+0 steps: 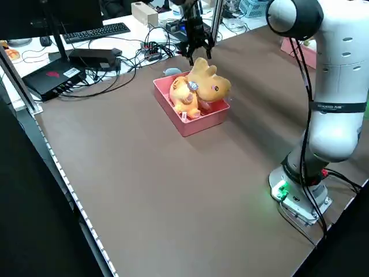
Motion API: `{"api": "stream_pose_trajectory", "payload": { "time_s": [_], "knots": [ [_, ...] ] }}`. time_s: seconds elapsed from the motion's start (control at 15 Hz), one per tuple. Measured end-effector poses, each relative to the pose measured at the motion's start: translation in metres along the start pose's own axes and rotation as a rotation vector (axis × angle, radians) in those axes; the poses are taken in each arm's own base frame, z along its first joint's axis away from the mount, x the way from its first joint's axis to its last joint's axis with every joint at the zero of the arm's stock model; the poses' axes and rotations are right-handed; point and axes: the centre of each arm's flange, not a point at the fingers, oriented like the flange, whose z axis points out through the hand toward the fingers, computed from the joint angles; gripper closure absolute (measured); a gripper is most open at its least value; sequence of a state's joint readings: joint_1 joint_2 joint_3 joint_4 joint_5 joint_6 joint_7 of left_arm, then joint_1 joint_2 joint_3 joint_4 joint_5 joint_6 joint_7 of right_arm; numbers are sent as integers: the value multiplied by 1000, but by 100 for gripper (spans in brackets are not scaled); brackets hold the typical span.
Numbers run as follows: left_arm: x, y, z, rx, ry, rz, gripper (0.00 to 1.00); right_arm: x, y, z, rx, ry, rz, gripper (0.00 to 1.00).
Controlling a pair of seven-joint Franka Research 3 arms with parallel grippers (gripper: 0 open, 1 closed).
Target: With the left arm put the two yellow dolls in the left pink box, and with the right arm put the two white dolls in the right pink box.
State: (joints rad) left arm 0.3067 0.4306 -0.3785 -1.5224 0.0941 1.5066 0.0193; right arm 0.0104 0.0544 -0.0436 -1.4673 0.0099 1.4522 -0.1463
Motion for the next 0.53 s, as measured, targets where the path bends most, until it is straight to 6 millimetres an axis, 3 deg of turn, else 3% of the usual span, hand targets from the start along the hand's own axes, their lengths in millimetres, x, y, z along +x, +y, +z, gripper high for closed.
{"api": "stream_pose_trajectory", "payload": {
  "time_s": [0.27, 0.53],
  "knots": [
    [-30, 4, -48, 36, 88, -14, 0, -15, 1, 27, -2, 39, 13, 0],
    [-77, -5, -96, 67, 142, -61, 0, -23, -3, 18, 7, 68, 112, 0]
  ]
}}
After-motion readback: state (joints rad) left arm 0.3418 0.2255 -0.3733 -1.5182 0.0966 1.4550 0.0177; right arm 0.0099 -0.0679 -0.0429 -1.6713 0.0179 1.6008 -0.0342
